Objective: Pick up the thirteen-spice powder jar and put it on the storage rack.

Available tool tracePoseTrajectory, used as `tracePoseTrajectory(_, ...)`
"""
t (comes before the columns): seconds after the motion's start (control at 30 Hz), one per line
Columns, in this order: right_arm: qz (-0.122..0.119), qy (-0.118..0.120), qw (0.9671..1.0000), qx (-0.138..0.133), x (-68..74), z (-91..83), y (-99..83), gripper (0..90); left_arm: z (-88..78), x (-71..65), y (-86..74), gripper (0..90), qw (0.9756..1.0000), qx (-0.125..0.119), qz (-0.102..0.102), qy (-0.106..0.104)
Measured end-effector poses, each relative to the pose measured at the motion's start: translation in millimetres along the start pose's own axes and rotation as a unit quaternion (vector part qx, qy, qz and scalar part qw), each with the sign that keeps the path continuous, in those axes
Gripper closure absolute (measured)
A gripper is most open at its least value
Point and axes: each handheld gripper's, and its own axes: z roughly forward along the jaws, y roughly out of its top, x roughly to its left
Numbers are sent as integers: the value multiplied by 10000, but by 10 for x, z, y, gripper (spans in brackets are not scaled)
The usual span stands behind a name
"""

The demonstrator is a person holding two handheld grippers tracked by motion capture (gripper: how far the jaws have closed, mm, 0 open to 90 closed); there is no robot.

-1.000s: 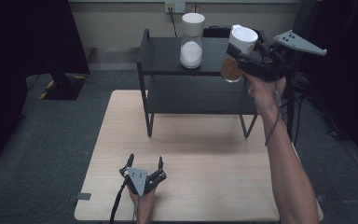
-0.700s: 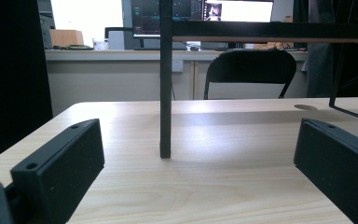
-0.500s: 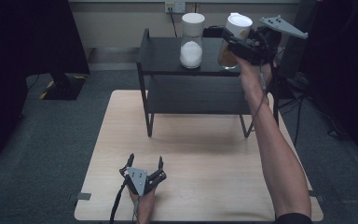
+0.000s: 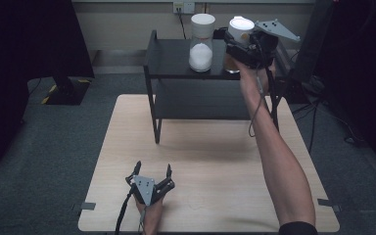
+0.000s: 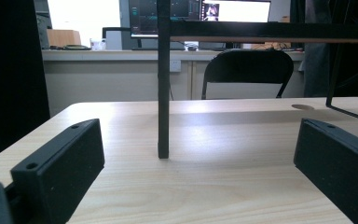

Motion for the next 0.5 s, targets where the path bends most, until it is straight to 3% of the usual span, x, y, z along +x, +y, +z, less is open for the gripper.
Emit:
tracePoseTrajectory(0.33, 39, 20, 9999, -98, -12, -9, -55, 299, -2, -14, -5, 13, 10000, -15, 8, 35)
tracePoseTrajectory(0.5, 185, 131, 9997, -118, -73, -5, -69, 256, -2, -13, -5, 13, 10000, -14, 8, 32)
